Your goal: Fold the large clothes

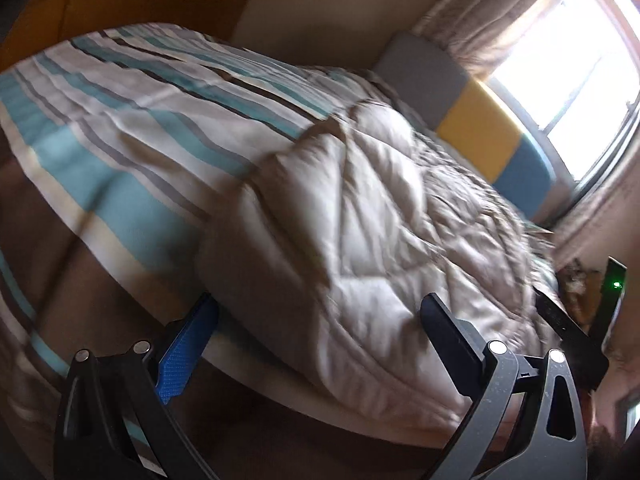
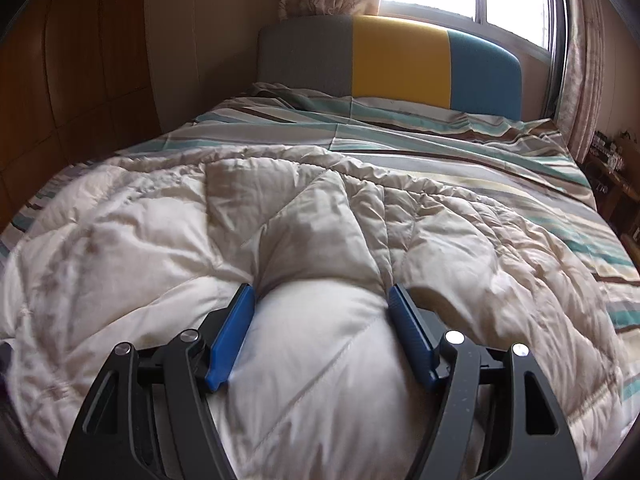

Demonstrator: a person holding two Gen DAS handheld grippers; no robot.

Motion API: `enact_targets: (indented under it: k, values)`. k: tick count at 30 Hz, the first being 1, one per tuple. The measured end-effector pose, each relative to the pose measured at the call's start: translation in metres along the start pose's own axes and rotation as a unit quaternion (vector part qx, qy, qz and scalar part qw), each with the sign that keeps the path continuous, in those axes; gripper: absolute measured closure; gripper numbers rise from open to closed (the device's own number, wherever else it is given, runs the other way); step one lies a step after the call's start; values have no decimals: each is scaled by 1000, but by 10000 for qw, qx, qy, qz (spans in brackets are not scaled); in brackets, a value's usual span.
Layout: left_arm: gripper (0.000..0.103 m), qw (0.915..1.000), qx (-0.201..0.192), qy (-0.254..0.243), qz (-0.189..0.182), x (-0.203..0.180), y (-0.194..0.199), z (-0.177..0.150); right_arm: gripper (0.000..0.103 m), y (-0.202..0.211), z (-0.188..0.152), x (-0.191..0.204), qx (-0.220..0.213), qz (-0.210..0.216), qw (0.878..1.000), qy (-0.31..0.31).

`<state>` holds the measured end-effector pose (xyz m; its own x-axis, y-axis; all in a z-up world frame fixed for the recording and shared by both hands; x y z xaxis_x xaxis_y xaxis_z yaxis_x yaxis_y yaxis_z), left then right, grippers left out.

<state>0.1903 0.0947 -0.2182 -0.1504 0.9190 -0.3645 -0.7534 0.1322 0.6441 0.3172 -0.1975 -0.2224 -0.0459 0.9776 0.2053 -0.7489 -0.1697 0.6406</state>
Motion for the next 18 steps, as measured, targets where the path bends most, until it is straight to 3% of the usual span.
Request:
enact_targets:
  k: [14,18]
  values:
    - [3,9991,23,237,-357,-11,-6,-5,35,75,-38,2,77,199,9996,-157]
    - [3,9984,50,215,-521,-15,-9,0,50,92,-49,3,27,292,9995,-140]
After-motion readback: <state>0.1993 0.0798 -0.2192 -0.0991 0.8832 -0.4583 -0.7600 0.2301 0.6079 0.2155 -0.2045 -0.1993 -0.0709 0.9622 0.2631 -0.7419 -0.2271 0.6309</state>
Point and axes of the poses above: each gripper's, at about its wrist camera, not at the fingertips, and y roughly against the way its jaws point, x to its left, z to its top, the point moved 6 cm from there along -y, roughly the way its jaws point, and after that the axes turned 11 degrees about -y, right-handed, at the moved point
